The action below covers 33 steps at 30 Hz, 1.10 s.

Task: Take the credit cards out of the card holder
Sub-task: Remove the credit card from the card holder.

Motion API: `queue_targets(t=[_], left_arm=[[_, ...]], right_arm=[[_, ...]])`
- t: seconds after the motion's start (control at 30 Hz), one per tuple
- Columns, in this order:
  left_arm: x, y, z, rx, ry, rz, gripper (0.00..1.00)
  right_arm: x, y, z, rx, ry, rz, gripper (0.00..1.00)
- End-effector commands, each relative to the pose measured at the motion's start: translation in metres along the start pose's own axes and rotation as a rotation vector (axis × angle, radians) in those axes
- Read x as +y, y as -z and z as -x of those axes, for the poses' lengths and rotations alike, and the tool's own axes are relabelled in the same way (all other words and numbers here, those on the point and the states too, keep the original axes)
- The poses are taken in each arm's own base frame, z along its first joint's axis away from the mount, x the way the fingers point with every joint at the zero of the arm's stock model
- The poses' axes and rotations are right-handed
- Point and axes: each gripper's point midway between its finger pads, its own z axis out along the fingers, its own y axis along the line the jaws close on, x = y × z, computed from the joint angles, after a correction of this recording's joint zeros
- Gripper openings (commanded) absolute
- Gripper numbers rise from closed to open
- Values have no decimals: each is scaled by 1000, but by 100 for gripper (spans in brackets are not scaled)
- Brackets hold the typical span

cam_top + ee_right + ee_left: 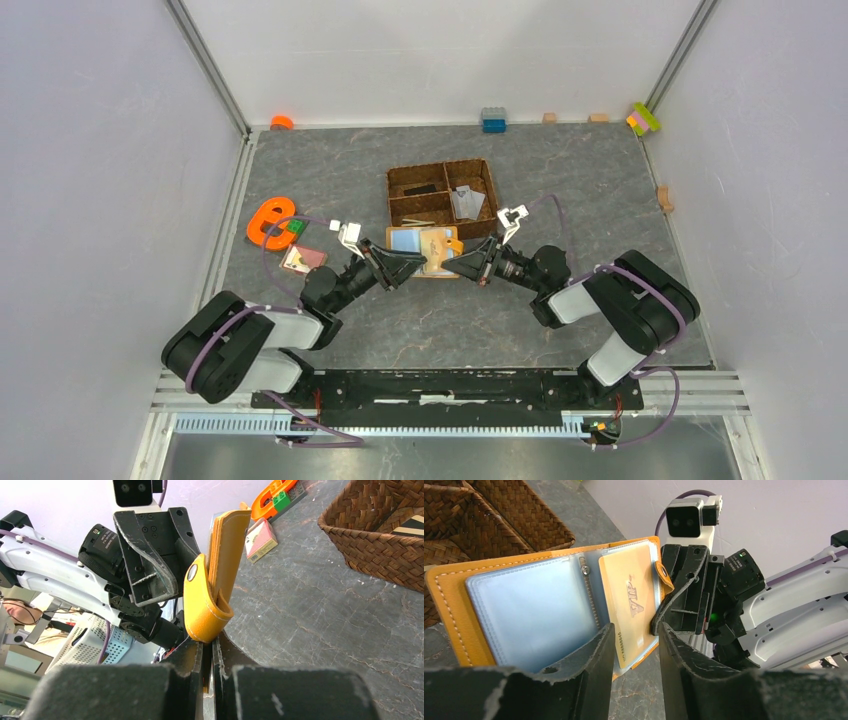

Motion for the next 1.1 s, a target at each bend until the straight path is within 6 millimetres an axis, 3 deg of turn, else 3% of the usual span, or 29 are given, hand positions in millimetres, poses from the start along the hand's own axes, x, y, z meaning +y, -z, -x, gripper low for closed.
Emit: queue_targets(t=[0.0, 0.27, 0.4, 0.57, 0.7, 0.83, 1.07], left_arm=[[-7, -2, 16, -67, 13, -17, 46], [4, -4, 13, -41, -1, 48, 46], [19, -5, 10, -26, 1, 121, 46], [18, -8, 9, -15, 3, 115, 44], [-4, -7, 12, -26, 0, -2, 38], [-15, -7, 11, -27, 16, -73, 23], [-23, -5, 13, -36, 35, -130, 19]], right_arm=[[62, -5, 39, -137, 230, 242, 0], [63, -5, 39, -135, 230, 247, 0], [62, -5, 39, -135, 230, 245, 0], [62, -6, 38, -133, 226, 245, 0], [61, -6, 38, -131, 222, 244, 0], [50, -8, 38, -135, 209, 196, 0], [29, -13, 36, -118, 175, 125, 0]])
